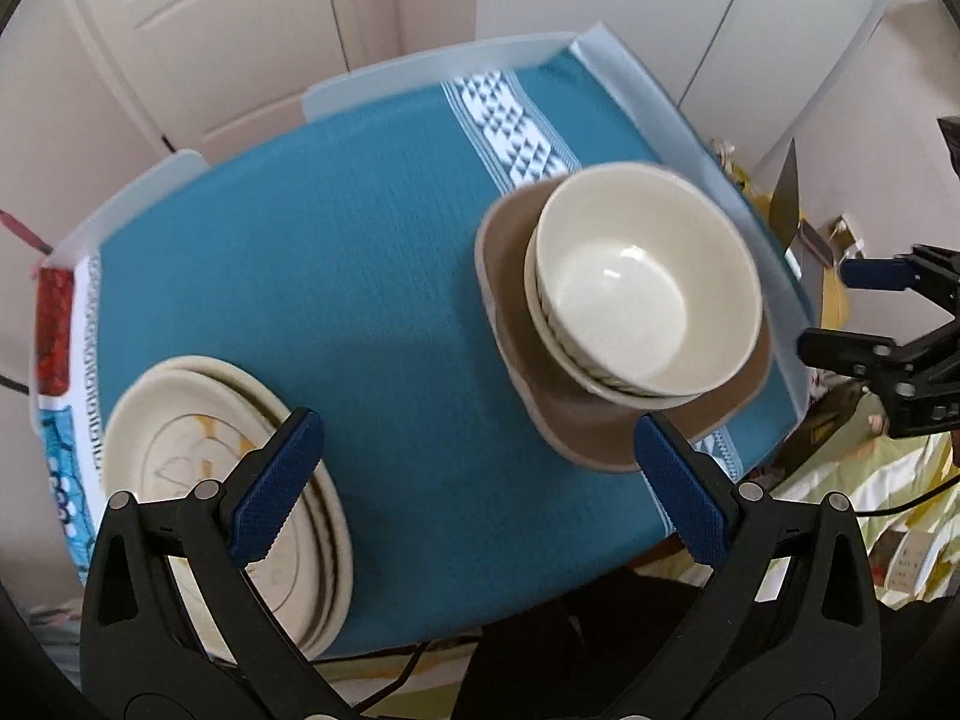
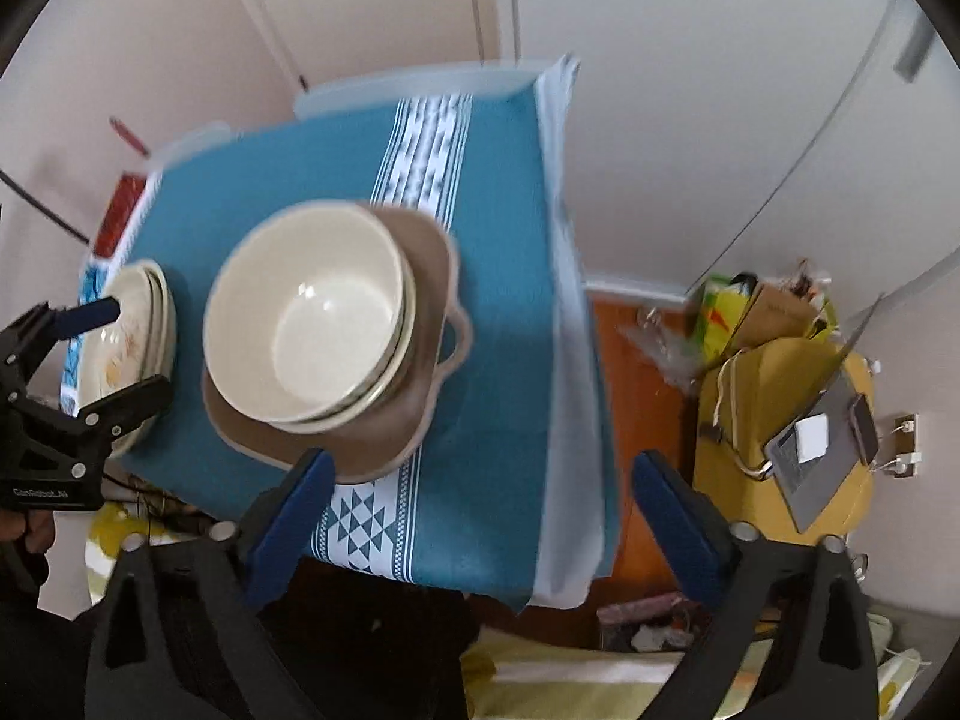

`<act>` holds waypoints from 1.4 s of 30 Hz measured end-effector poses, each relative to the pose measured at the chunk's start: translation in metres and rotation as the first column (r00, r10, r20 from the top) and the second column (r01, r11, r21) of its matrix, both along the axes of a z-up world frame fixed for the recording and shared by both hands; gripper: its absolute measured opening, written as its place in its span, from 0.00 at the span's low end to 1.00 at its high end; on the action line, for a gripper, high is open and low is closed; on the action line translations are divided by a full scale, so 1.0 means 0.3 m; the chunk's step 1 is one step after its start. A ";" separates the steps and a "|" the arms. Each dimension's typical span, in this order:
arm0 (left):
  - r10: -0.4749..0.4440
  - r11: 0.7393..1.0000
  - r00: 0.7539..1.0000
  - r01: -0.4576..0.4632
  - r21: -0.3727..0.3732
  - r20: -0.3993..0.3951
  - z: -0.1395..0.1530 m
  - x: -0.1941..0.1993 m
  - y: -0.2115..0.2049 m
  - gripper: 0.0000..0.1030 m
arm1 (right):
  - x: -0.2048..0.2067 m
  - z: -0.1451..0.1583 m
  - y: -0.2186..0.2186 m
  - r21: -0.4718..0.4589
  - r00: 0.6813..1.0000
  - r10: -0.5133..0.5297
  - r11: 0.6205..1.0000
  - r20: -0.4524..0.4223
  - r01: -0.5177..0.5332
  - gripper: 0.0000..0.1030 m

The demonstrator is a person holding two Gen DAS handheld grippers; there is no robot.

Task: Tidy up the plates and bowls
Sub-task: 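Grasp the beige basin holding the bowls with the right gripper, then carry the basin with bowls and lower it onto the plate stack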

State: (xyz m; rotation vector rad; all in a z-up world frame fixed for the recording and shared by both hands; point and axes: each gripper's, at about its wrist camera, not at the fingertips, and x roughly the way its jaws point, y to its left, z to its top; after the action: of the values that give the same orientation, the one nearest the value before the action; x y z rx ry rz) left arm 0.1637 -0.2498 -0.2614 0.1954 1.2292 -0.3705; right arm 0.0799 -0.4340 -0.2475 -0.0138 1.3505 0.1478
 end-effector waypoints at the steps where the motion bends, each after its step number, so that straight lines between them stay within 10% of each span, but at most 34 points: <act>1: -0.005 1.000 1.000 0.005 0.003 -0.009 -0.013 0.005 -0.001 0.99 | 0.014 -0.026 0.012 -0.016 1.000 0.021 1.000 -0.022 -0.021 0.77; 6: -0.033 0.999 0.997 0.035 0.028 -0.063 -0.083 0.032 -0.025 0.94 | 0.040 -0.092 0.041 -0.012 0.994 0.087 0.996 -0.071 -0.088 0.65; 26: -0.142 0.990 0.985 0.140 -0.027 -0.102 -0.219 0.049 -0.120 0.10 | 0.093 -0.237 0.102 0.090 0.980 0.193 0.978 -0.047 -0.188 0.14; 42: -0.108 0.994 0.994 0.108 0.021 0.003 -0.115 -0.020 -0.093 0.10 | 0.062 -0.167 0.092 0.066 0.979 0.195 0.978 0.058 -0.199 0.13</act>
State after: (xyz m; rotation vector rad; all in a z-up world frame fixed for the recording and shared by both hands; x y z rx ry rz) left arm 0.1578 -0.2777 -0.2958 0.2812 1.2216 -0.4506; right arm 0.0983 -0.4063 -0.2975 -0.0912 1.2900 0.3605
